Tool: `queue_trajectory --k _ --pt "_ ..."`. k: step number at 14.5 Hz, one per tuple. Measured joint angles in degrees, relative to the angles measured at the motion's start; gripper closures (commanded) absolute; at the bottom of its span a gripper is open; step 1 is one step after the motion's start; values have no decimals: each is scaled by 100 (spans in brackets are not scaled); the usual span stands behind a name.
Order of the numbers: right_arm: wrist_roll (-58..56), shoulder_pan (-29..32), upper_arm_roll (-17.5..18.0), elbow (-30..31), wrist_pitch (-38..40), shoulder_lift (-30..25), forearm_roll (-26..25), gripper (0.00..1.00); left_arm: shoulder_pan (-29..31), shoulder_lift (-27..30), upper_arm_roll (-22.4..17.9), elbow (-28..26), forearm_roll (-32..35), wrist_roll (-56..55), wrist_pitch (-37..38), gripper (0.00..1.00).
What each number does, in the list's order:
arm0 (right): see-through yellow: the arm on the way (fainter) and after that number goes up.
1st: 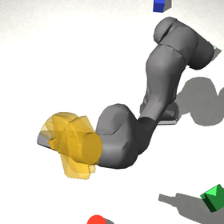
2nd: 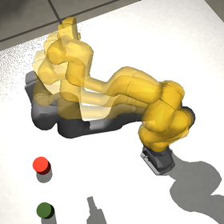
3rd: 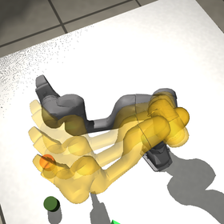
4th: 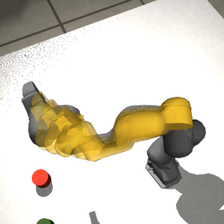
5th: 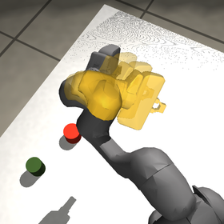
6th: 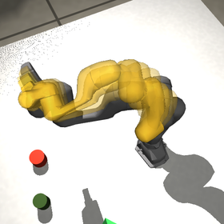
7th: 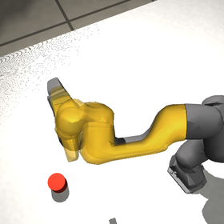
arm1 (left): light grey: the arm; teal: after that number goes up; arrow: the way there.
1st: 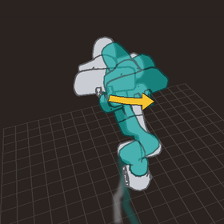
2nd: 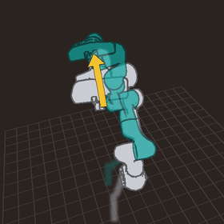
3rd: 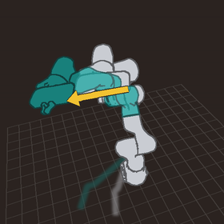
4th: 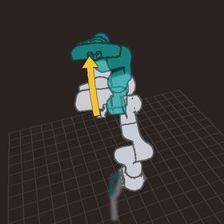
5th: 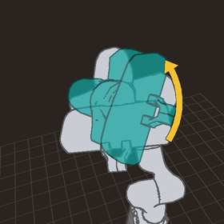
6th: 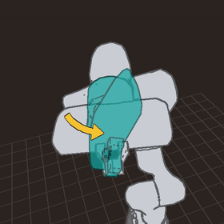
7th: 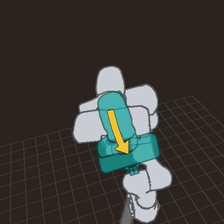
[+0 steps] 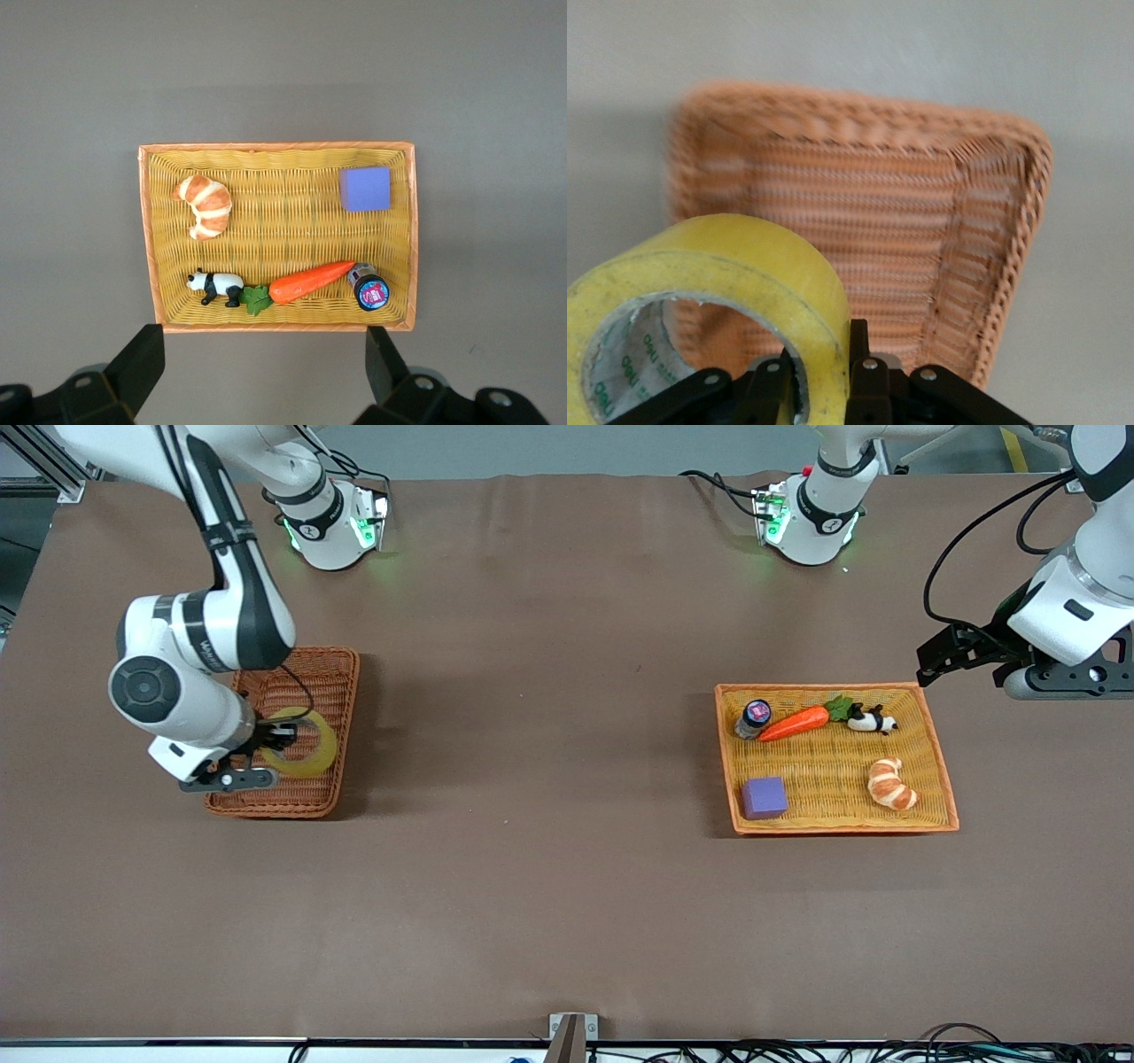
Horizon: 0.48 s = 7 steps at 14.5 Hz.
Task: Move tape to another basket
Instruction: 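Carry the tape with the right gripper over the brown basket, then lower the tape into the brown basket and open the right gripper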
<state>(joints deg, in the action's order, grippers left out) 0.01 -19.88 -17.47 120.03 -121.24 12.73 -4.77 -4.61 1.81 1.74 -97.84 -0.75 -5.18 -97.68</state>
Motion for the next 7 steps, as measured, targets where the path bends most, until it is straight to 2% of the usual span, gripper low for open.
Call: queue_trajectory --k 3,7 --pt "-188 105 -197 581 -595 -19 0 98 0 -1 0 -1 1 0 2 0" --pt "-331 207 -200 850 -865 -16 0 92 -5 -4 0 -1 1 0 4 0"
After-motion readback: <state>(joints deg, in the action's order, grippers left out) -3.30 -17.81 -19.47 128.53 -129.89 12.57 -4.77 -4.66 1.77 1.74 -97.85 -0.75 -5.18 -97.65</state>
